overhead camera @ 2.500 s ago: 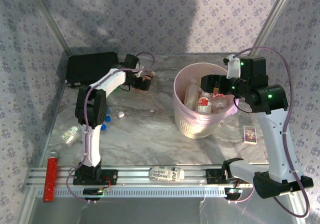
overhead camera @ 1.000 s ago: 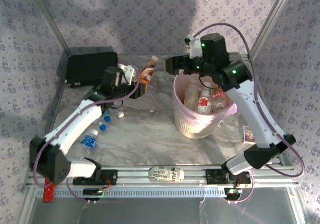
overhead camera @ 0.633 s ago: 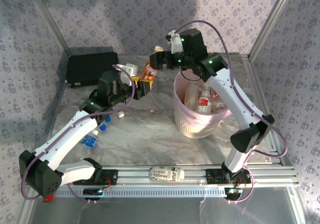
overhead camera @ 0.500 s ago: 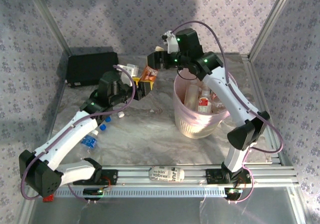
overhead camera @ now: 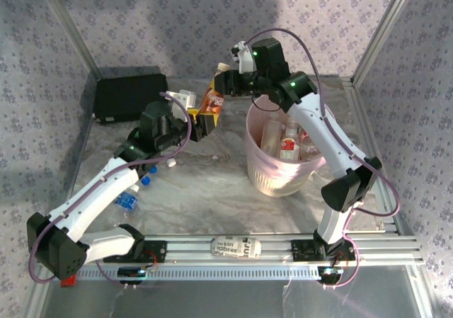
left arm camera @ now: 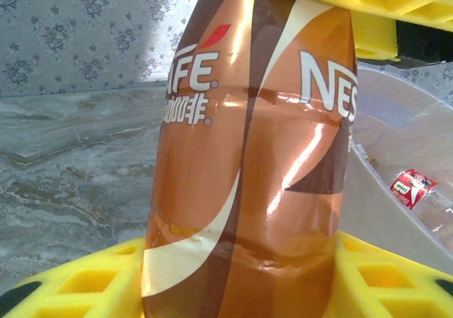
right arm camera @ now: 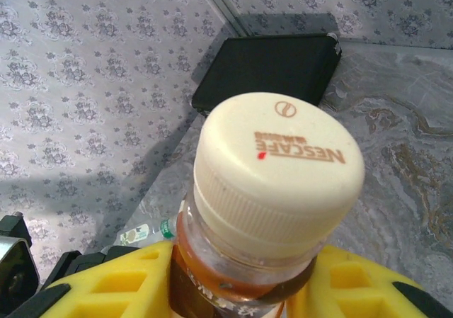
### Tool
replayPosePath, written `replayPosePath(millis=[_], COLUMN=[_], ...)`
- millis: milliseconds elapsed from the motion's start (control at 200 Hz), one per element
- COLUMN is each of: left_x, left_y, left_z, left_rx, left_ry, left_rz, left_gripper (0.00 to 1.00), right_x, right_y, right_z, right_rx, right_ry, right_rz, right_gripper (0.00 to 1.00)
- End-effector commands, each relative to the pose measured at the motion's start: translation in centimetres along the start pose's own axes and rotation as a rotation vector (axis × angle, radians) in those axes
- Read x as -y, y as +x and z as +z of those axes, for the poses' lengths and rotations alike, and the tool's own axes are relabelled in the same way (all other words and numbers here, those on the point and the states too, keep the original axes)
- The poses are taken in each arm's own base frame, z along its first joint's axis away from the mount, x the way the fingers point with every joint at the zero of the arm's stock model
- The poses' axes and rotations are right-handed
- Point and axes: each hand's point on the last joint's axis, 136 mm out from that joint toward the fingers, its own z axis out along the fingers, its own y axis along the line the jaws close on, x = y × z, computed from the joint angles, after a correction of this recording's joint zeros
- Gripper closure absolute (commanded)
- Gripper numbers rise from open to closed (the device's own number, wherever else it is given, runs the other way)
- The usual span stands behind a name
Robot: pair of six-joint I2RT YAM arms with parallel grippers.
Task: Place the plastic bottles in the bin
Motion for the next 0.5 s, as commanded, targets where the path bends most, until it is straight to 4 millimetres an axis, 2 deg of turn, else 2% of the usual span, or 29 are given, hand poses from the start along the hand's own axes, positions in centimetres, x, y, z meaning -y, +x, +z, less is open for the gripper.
replayPosePath(millis=[0,75,190,375,495], left_x=[1.6,1.6,0.3,-3.9,-8.3], left_y=[-0.5,-0.2,1.0,3.3,4.3], left_z=[-0.7,-0.9,-1.4,-2.8,-4.8], left_rx=[0.003,-0.008,-0.039,-0.083,-0.103], left_ry=[0.056,0.051,-0.008,-0.131,-0.283], left_rz=[0.003,0.0,-0.013,-0.121,-0.204], left_gripper=[0.27,0.14,0.09,0.09,0.09], right_x=[-0.6,-0.4,0.2,0.8,2.1], right_y=[-2.2,-2.8,-3.6,-5.1,-5.2], right_z=[-1.9,-2.7,-4.4,-8.9,-13.2], right_rx=[0.066,0.082,0.096,0.166,0.203], right_ry=[-0.004,0.007,0.033,0.079,0.16], right_rz=[-0.062,-0.069,-0.08,-0.098,-0.094], right_gripper=[0.62,0.62,0.62,0.62,0.62])
